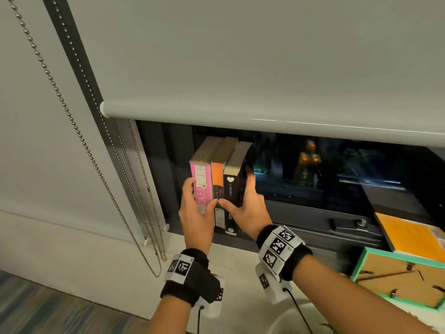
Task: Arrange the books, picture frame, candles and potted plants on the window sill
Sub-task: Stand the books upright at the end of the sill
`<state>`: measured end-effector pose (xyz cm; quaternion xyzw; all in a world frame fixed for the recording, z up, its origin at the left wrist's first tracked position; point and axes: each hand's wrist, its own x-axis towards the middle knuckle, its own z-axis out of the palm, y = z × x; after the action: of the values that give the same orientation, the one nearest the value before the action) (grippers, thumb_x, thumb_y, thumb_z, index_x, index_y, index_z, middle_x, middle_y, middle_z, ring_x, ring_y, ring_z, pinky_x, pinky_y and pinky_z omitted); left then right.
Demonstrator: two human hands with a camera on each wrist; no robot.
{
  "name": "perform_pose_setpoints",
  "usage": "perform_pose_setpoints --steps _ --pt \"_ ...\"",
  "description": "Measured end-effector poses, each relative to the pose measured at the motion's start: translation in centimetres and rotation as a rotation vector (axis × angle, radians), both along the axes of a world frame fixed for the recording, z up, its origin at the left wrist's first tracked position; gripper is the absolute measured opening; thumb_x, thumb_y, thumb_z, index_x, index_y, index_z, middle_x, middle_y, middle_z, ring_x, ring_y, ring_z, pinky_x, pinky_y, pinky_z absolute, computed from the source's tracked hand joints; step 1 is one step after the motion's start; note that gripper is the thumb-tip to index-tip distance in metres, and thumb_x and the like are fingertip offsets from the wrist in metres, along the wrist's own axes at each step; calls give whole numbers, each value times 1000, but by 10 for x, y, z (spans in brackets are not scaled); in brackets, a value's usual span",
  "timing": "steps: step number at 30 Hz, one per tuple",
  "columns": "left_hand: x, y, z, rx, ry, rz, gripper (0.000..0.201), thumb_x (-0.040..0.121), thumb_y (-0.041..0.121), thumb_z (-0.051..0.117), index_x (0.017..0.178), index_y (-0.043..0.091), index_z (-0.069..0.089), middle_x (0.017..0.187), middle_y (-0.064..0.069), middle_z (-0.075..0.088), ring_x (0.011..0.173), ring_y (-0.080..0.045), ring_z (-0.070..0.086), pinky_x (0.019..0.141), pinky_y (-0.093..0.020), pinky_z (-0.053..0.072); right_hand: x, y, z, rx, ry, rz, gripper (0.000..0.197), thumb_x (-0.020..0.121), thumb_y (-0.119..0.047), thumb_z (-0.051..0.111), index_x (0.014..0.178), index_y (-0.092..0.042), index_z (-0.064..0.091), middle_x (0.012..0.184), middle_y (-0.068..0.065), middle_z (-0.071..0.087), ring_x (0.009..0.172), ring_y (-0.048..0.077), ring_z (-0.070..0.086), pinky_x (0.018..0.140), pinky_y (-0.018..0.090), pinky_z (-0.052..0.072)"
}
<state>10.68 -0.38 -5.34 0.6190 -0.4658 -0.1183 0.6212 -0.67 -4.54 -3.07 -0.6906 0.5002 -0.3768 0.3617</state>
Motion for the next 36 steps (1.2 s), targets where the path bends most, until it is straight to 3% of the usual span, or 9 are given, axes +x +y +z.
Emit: perform_pose_setpoints --steps 4,8,11,15,19,22,25,30,36 --pt "2 -3 -4 -4 -10 19 68 84 5 69 135 30 31 130 -3 57 120 -13 57 95 -37 54 2 -1 -4 4 2 80 111 82 -36 71 147 -41 -19 139 3 53 124 18 55 104 46 46" --pt "5 -1 -5 16 121 -20 78 86 4 66 146 31 24 130 1 56 119 -6 55 102 -30 47 -2 -5 -4 43 13 66 117 77 -31 77 147 -41 -17 139 1 52 124 17 54 104 45 46" --pt "3 -4 -5 42 37 -1 68 89 5 63 147 21 31 128 -1 60 117 -10 58 98 -26 47 -4 -6 -5 77 72 45 122 72 -28 80 146 -42 -15 139 2 50 124 22 54 102 48 47" --pt "9 -14 -8 236 -46 -20 36 93 21 59 127 12 54 114 -6 67 110 -26 60 95 -37 49 -1 -8 -6 188 177 -5 110 74 -28 76 151 -31 -3 131 6 57 120 27 56 101 47 48" --pt "13 -15 -9 315 -37 -56 30 94 31 57 119 14 58 111 -6 67 111 -28 56 97 -48 47 -2 -1 -6 191 161 -42 89 78 -23 74 148 -21 18 122 3 62 113 22 61 96 36 51" --pt "12 -16 -7 304 -30 -46 30 96 27 55 121 11 58 115 -7 66 111 -24 57 99 -40 46 -1 -4 -9 202 166 -34 92 79 -25 73 149 -24 14 124 3 61 114 22 60 97 38 51" --pt "13 -15 -7 282 -43 -18 25 97 19 53 116 4 60 113 -10 66 108 -25 60 88 -27 43 4 -10 -10 240 174 -7 103 76 -28 74 150 -34 2 132 7 56 122 27 56 101 49 48" --pt "15 -8 -12 270 -31 41 21 96 14 53 109 3 64 107 -12 69 99 -26 64 80 -23 44 2 -9 -9 258 221 13 108 74 -26 76 150 -36 -1 135 10 53 124 30 54 100 51 48" --pt "14 9 1 293 -167 233 44 86 15 63 129 16 54 133 -10 51 117 -28 54 91 -45 51 -24 2 -2 237 313 26 112 77 -13 75 153 -29 -6 136 12 54 123 30 54 104 48 45"
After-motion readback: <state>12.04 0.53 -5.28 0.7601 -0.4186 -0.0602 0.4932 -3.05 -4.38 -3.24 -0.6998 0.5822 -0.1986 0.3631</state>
